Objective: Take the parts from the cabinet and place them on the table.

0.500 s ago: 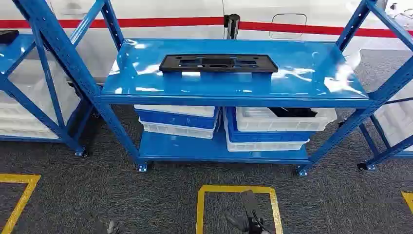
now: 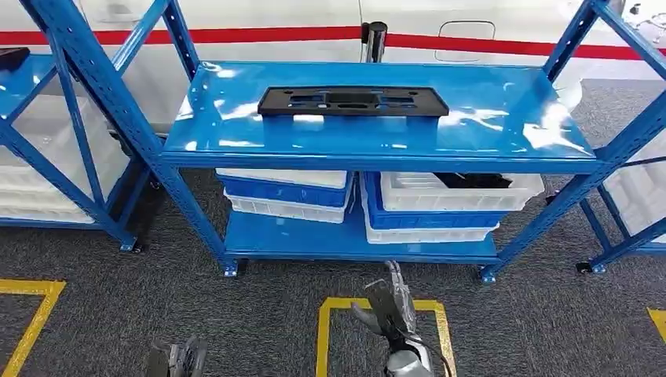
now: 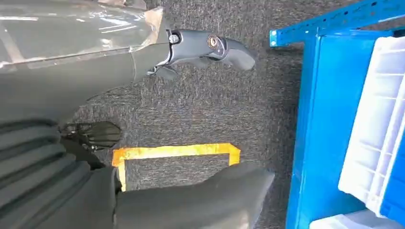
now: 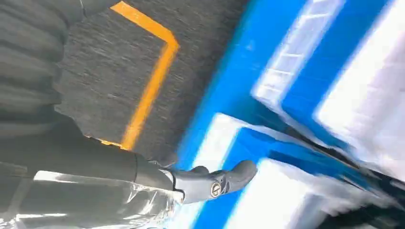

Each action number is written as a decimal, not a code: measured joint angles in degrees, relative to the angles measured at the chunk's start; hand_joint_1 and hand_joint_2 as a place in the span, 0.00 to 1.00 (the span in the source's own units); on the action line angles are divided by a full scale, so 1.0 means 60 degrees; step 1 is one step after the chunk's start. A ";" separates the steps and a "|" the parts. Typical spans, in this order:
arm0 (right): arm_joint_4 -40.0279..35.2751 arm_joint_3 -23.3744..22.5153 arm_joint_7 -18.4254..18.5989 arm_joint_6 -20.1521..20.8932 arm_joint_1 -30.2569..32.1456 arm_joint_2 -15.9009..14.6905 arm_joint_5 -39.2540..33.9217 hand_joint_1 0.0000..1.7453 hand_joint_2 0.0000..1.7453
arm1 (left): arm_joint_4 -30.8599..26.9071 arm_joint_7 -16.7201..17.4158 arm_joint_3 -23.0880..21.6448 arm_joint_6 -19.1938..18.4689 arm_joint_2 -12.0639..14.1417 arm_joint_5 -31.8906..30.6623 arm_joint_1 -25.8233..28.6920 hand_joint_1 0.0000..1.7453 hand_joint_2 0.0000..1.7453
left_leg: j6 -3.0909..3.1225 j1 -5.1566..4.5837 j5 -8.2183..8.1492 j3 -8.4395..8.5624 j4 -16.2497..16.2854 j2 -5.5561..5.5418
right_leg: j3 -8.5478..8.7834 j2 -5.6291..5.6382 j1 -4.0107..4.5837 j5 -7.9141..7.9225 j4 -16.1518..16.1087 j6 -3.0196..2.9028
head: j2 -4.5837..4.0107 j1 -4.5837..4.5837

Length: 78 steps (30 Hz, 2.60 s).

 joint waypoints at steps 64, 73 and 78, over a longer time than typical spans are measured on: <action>-1.0471 -0.0252 0.4134 0.3526 -0.2225 -0.2269 -0.0064 0.00 1.00 | 0.0074 0.1775 -0.0226 0.0612 -0.0627 -0.1344 -0.0737 0.00 0.00 | -0.0031 0.0025 -0.0319 0.0211 -0.0006 0.0021 | -0.0854 0.0049 -0.0071 0.0583 0.0205 -0.0201 | 0.0000 0.0014; -0.9833 0.0025 0.3821 0.3566 -0.2524 -0.2233 -0.0348 0.00 1.00 | 0.0026 0.1468 0.0011 0.0623 -0.0601 -0.1271 -0.0730 0.00 0.00 | -0.0011 0.0001 0.0269 -0.1762 0.1106 0.0041 | 0.0080 0.0082 0.0049 -0.0161 0.0164 -0.0437 | 0.0000 -0.0022; -0.9550 0.0262 0.3671 0.3522 -0.2623 -0.2218 -0.0450 0.00 1.00 | -0.0044 0.1239 0.0208 0.0586 -0.0499 -0.1180 -0.0740 0.00 0.00 | 0.0365 -0.0210 0.1158 -0.1198 -0.0282 -0.0105 | 0.0533 0.0163 0.0188 -0.0285 0.0013 -0.0188 | 0.0000 -0.0023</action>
